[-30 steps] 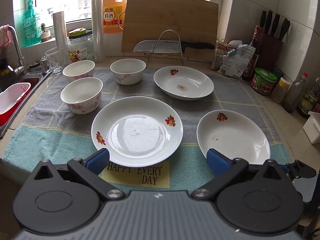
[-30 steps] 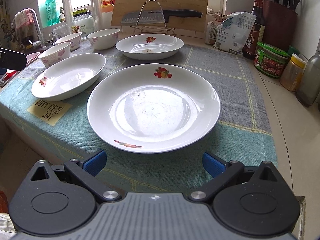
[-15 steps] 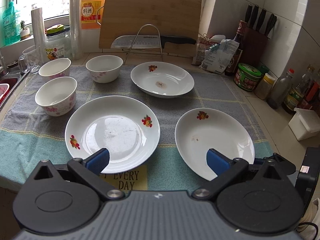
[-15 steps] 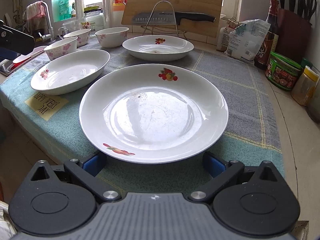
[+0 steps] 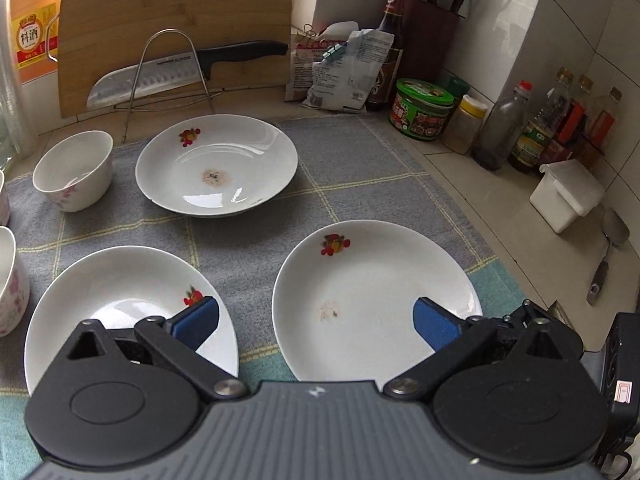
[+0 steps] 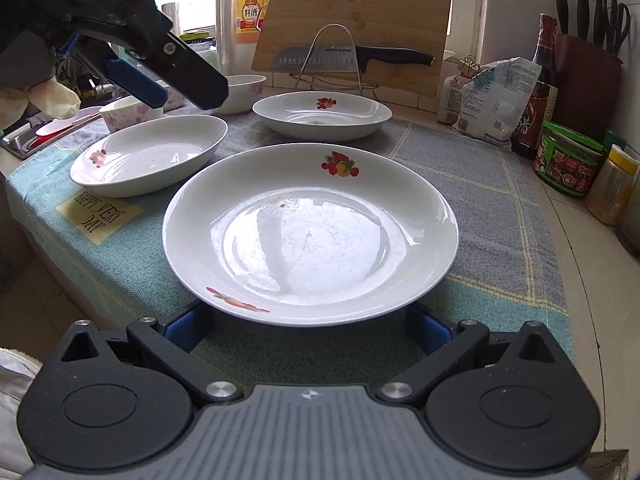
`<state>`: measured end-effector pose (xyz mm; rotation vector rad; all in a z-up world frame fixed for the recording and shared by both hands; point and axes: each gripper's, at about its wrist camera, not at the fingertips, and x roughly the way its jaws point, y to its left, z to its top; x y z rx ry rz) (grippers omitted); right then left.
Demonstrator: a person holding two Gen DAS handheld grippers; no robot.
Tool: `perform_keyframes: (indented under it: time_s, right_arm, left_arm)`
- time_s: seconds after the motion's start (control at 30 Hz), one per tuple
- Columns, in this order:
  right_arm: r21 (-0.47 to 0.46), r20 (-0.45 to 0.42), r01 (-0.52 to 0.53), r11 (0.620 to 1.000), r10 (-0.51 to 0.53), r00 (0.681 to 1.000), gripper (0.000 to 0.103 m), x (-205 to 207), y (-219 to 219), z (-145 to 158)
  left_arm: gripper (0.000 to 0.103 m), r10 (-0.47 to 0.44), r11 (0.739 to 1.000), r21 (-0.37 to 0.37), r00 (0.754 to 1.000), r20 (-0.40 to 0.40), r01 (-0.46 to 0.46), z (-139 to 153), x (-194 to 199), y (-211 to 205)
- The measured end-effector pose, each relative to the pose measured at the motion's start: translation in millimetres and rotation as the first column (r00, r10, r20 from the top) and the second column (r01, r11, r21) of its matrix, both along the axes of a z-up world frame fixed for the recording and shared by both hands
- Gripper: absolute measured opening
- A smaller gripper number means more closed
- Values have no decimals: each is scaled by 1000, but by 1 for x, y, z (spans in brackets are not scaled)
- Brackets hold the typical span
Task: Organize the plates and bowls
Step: 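Move the left gripper to the white flower-print plate and grasp its rim, then lift the white plate by its rim with the left gripper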
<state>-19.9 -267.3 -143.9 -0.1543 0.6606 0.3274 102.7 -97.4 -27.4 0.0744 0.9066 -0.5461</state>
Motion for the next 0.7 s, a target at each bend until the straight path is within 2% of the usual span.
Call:
perform_keyframes:
  time_s: [0.17, 0.27, 0.47, 0.57, 0.7]
  right_arm:
    - [13, 31, 20, 1000, -20, 999, 103, -2, 0, -3]
    - [16, 40, 41, 999, -42, 998, 103, -3, 2, -4]
    - [21, 66, 68, 997, -70, 995, 103, -9, 4, -6]
    - [13, 53, 80, 997, -81, 995, 103, -8, 6, -4]
    - [3, 13, 86, 996, -86, 996, 103, -2, 8, -1]
  left_arm:
    - [102, -155, 987, 35, 988, -6, 155, -10, 26, -17]
    - [102, -257, 964, 57, 966, -33, 258, -18, 40, -26]
    - [102, -422, 900, 66, 900, -112, 430, -34, 66, -35]
    - [102, -469, 873, 80, 873, -138, 481, -40, 73, -41]
    - [102, -519, 843, 49, 833, -195, 536, -42, 80, -46]
